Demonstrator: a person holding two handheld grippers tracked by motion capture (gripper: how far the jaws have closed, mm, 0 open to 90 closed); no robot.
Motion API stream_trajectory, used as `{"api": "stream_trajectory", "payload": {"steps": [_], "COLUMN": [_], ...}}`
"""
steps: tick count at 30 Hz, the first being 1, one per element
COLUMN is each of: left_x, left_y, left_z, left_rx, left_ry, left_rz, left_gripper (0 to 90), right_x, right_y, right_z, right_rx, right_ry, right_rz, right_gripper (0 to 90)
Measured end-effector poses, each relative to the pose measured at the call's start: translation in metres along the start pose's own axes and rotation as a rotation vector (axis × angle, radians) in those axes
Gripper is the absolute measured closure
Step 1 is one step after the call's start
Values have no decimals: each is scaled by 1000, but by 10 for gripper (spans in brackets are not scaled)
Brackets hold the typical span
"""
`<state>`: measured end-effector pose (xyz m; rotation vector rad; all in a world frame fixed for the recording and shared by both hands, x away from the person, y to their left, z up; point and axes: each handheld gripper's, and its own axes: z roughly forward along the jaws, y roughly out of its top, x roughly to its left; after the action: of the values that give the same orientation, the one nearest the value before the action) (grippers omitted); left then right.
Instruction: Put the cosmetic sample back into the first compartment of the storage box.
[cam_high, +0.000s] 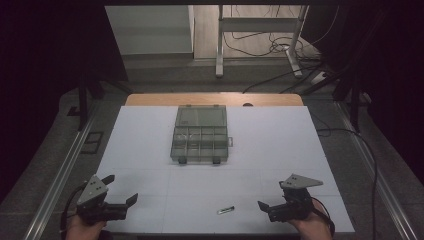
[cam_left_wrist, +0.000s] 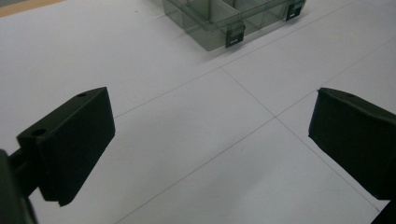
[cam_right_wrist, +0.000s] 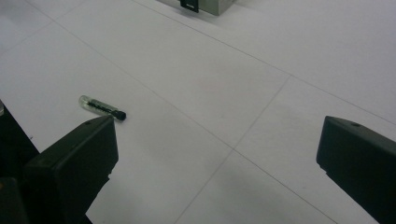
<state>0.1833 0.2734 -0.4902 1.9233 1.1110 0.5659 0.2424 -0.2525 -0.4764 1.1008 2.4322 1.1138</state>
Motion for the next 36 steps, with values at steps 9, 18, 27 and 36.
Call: {"api": "stream_trajectory", "payload": {"steps": [9,18,27,36], "left_x": [0,0,-1,-1], "left_y": [0,0,0,0], "left_z": [0,0,0,1], "left_rx": [2,3,3,5], "left_ry": [2,2,3,3], "left_rz": [3,4,6,10], "left_gripper": [10,10,10,10], "right_x": [8,15,20,27], "right_y": [6,10,15,20], "right_z": [8,14,20,28], "right_rx": [13,6,35,49], "right_ry": [47,67,78,68], "right_rz": [-19,-37,-63,-67], "right_gripper": [0,0,0,0]}}
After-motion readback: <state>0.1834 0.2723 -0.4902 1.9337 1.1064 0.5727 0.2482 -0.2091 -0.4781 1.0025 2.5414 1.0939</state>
